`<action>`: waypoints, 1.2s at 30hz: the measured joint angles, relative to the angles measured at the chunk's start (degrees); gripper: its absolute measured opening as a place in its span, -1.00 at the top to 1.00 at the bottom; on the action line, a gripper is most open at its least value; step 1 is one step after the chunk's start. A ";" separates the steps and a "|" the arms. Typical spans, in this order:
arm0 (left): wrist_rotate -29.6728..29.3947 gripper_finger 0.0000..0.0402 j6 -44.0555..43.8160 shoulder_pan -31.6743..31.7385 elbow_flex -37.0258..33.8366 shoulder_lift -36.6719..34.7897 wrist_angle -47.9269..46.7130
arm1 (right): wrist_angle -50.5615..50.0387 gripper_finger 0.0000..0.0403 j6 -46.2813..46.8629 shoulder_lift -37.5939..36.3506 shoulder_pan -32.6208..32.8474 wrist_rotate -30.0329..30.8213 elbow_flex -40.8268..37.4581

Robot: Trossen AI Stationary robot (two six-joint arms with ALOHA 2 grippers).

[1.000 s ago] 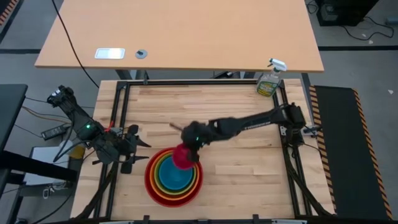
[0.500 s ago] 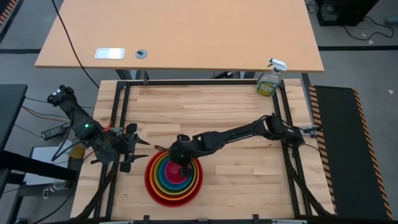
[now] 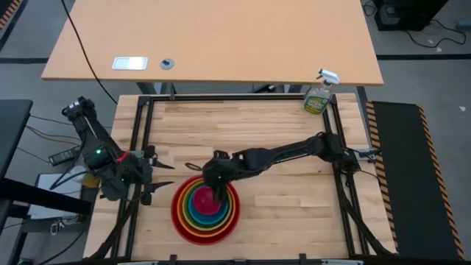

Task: Nest bowls inside each other
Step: Stack the small red bowl onto the blue bowl, then return to Home Position

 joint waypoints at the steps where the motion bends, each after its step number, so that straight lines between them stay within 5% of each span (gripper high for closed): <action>1: -0.39 -0.09 0.04 -0.24 0.00 0.00 -0.07 | -0.31 0.04 -0.03 -0.46 -0.04 1.57 0.03; 10: -0.86 -0.09 -0.24 -2.00 0.00 -0.02 -0.21 | -1.40 0.04 -2.02 -1.00 0.26 4.54 -2.26; 23: -1.05 -0.09 0.00 -2.01 -0.02 -0.02 -0.84 | 7.19 0.04 -22.56 -0.92 7.03 22.19 -11.48; 28: -1.08 -0.09 0.00 -2.01 -0.02 0.00 -0.86 | 8.22 0.04 -21.17 -1.02 7.25 26.13 -11.03; 36: -4.79 -0.09 3.07 -3.20 -0.09 -1.30 0.29 | 6.33 0.06 -15.18 -10.93 3.85 17.75 -12.64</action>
